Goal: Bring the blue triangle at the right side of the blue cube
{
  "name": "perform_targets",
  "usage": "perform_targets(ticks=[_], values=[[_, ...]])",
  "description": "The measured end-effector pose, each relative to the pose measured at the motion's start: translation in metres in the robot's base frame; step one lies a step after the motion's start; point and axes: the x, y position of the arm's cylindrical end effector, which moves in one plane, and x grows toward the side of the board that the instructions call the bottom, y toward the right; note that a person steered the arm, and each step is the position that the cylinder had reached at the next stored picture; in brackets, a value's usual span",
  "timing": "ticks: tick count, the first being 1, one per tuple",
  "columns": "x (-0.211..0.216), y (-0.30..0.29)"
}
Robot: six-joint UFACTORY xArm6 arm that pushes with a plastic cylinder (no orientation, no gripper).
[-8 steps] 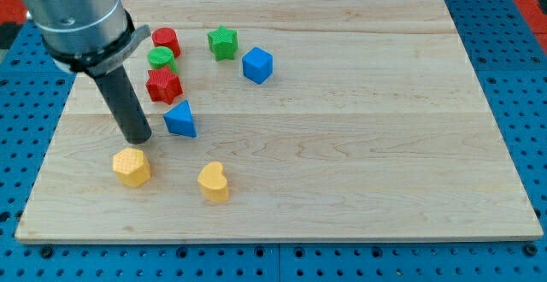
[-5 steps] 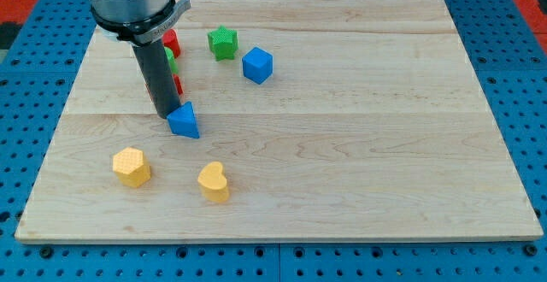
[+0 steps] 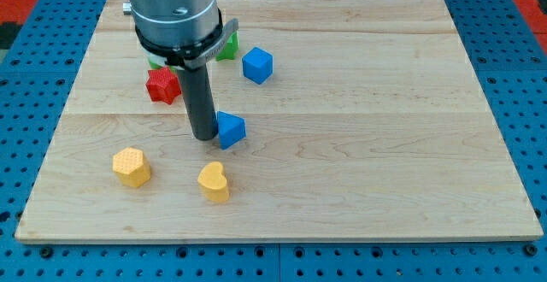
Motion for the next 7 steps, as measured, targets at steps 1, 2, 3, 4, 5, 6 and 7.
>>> perform_targets(ticks=[1, 2, 3, 4, 5, 6, 7], values=[[0.02, 0.001], [0.013, 0.029], [-0.011, 0.051], [-0.014, 0.046], [-0.032, 0.046], [-0.053, 0.053], [-0.068, 0.071]])
